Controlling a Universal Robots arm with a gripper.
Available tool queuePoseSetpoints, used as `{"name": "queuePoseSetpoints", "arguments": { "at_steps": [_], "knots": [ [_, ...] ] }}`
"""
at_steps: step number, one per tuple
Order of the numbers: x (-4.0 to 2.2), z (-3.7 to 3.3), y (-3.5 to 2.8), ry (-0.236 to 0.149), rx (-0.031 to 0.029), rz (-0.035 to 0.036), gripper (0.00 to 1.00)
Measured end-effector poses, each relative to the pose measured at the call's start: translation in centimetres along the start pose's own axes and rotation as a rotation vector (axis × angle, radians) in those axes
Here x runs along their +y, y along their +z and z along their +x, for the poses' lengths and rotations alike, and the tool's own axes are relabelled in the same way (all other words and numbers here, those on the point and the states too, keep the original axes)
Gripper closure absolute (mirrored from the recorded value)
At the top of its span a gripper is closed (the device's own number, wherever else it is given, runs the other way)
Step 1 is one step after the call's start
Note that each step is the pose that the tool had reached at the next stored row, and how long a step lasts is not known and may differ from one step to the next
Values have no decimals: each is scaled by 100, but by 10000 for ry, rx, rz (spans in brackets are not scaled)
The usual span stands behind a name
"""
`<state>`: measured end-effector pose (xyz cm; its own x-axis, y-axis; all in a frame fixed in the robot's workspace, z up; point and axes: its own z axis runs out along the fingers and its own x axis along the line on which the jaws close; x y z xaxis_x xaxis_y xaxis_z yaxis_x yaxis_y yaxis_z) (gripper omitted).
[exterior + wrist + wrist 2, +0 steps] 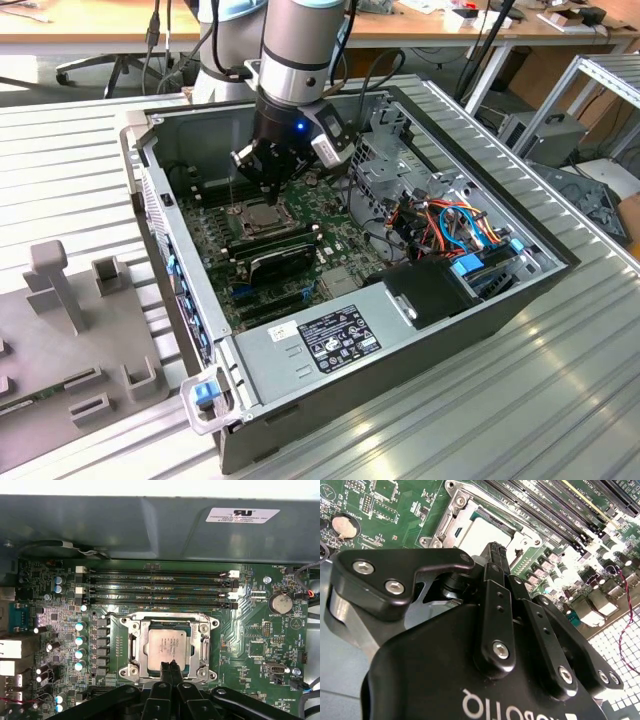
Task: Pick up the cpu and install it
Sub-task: 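Install the first cpu locking lever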
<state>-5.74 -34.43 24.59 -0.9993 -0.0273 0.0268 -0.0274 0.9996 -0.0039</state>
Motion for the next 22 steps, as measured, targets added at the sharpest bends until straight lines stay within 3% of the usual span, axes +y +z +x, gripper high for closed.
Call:
{"name": "queuePoseSetpoints", "arguments": {
  "at_steps": [3,8,11,14,17,22],
  "knots": [
    [1,6,1,2,-1,-2,89],
    [3,113,3,1,-51,1,89],
    [3,129,-5,0,-58,3,89],
    [3,131,-52,1,-62,1,89],
    [3,133,-147,0,-63,1,89],
    [3,134,-169,0,-64,1,89]
  ]
}}
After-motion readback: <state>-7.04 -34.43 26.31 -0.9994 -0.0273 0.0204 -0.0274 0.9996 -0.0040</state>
